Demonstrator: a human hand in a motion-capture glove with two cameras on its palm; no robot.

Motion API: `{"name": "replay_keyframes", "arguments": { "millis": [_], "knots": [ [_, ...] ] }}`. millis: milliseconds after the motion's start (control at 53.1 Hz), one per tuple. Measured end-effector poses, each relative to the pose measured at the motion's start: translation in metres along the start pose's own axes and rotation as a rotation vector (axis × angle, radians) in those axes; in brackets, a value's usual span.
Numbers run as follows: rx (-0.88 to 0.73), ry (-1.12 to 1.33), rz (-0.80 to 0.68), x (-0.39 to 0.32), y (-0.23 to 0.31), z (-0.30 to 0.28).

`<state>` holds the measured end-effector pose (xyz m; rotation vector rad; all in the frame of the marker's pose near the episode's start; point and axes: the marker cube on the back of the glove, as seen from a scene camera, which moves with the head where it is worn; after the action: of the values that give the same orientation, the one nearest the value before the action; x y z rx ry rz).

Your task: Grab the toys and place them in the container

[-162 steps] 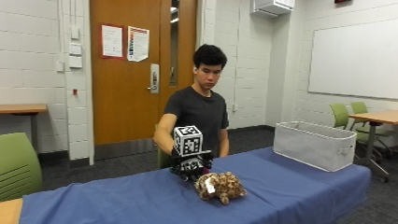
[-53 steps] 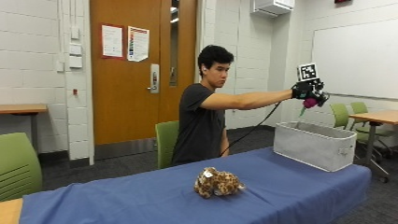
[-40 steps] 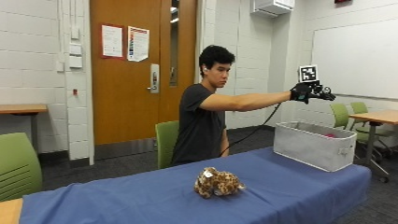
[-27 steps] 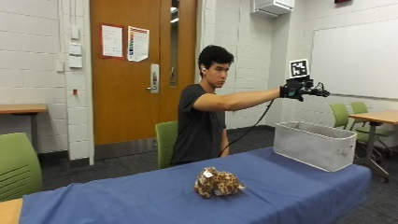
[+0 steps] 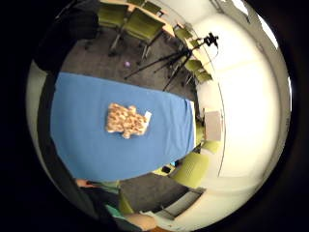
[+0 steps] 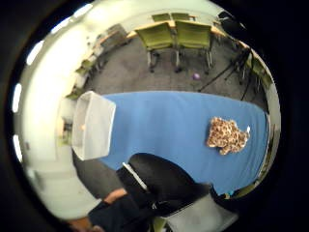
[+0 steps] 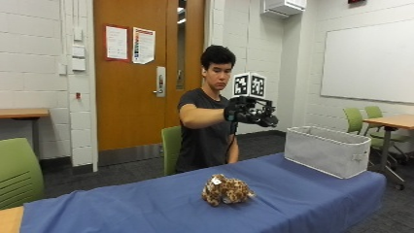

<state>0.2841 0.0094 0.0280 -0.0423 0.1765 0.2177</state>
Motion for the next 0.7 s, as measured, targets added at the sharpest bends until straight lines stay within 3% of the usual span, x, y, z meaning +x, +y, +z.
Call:
{"name": "replay_keyframes", "arguments": {
  "millis": [245, 696],
  "knots": [
    [-0.122, -0.045, 0.085, 0.062, 0.005, 0.085],
    [-0.338, -0.084, 0.096, 0.077, 0.016, 0.217]
  ]
}}
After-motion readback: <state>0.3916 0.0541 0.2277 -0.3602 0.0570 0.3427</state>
